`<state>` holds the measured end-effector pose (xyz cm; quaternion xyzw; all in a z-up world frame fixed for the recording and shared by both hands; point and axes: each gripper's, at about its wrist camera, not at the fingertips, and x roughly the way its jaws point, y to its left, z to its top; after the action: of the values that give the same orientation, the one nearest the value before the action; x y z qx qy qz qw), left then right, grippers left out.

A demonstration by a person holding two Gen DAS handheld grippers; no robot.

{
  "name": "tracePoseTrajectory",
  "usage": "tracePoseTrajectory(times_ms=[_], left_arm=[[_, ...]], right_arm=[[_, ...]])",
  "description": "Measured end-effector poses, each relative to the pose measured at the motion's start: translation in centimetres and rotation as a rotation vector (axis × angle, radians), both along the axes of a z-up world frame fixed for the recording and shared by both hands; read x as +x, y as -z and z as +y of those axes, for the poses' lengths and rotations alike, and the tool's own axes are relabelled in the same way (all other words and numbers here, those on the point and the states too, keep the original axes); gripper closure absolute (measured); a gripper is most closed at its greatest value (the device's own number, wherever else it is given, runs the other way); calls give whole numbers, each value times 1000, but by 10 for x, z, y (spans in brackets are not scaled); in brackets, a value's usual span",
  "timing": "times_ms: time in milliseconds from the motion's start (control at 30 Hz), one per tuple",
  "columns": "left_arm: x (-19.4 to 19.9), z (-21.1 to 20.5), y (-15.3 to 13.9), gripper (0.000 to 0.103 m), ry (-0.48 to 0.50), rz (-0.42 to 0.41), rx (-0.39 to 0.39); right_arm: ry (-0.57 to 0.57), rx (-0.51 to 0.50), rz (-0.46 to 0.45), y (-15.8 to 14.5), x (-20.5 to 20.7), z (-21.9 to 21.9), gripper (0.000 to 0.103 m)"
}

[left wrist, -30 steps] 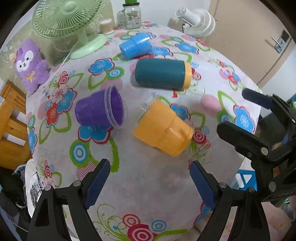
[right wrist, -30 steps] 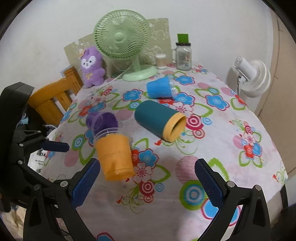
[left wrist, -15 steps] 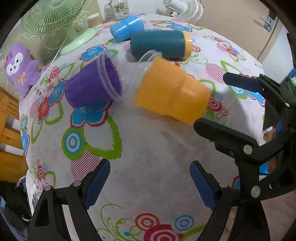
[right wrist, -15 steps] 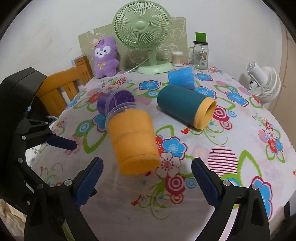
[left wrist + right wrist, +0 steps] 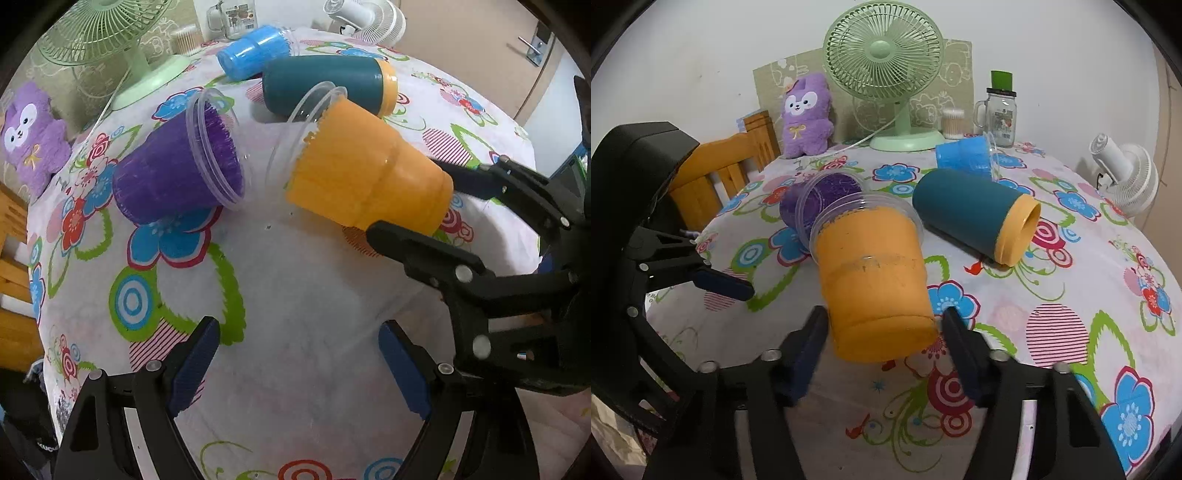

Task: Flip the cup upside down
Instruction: 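Rotate the left tool to turn the orange cup rim-down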

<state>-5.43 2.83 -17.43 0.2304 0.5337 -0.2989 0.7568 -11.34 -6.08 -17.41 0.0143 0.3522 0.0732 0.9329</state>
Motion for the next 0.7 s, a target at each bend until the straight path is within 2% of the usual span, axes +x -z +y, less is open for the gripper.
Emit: tracePoseTrajectory(times_ms=[267,700], left_arm=[[-1,-4,-6,14,-16,12,-3],[-7,-11,-58,14,-114,28,-37]], right_arm=[[9,7,5,-14,0,-4,45],[18,36,113,-68,4,-23,46]])
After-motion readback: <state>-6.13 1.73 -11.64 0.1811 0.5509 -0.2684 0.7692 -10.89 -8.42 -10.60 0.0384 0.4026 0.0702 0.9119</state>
